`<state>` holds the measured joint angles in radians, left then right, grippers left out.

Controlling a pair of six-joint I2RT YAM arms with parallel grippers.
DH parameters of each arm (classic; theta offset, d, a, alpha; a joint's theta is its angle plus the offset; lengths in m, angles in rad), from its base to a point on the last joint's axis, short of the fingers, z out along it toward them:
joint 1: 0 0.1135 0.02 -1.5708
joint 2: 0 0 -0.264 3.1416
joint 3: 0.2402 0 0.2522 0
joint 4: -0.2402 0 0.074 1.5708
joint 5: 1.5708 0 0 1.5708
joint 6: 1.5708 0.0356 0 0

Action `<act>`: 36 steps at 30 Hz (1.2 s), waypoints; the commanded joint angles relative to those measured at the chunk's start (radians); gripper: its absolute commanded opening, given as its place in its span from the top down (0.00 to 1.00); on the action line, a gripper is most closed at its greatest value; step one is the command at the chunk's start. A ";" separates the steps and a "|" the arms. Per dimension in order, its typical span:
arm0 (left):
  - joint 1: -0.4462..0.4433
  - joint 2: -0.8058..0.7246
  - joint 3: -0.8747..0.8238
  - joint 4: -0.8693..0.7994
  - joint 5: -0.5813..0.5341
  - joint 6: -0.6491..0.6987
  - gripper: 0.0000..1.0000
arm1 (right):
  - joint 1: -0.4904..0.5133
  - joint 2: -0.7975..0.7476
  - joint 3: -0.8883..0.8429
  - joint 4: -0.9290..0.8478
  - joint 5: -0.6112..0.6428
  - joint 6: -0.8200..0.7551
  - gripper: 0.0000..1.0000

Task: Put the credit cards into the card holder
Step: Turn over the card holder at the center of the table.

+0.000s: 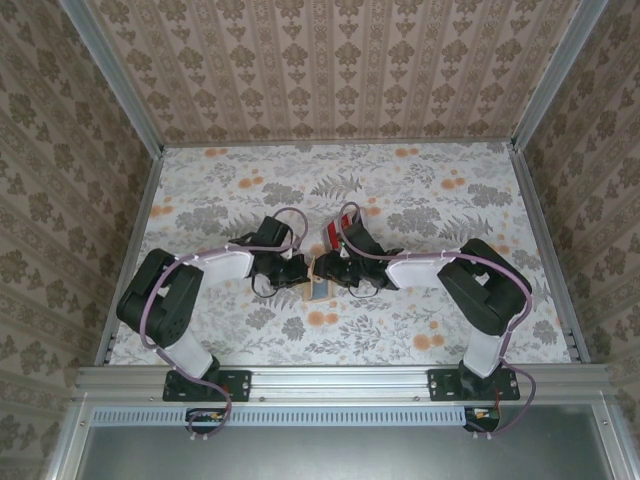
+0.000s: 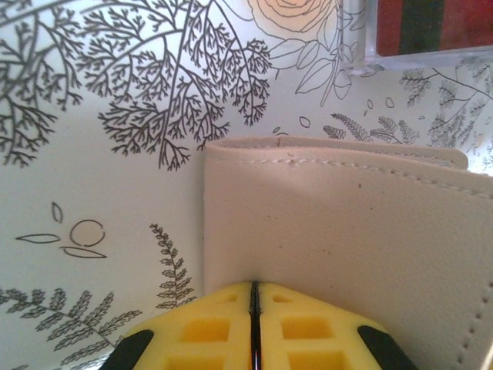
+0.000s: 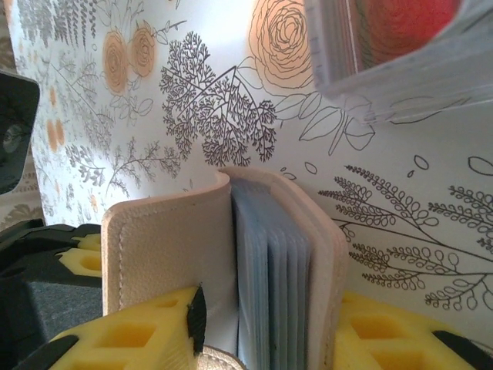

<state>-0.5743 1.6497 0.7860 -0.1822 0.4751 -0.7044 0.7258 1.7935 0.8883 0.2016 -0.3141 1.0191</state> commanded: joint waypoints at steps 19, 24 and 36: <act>-0.032 -0.029 -0.176 0.165 -0.050 -0.086 0.68 | 0.199 0.060 0.589 -0.807 0.210 -0.475 0.86; 0.036 -0.109 -0.253 0.147 -0.065 -0.074 0.64 | 0.283 0.160 0.783 -1.062 0.442 -0.695 0.87; 0.458 -0.739 -0.333 -0.279 -0.158 0.063 0.60 | 0.442 0.334 0.836 -0.968 0.887 -1.067 0.88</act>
<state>-0.1776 1.0031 0.4309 -0.2878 0.3489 -0.7094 1.1484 2.0949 1.7149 -0.8070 0.4183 0.1020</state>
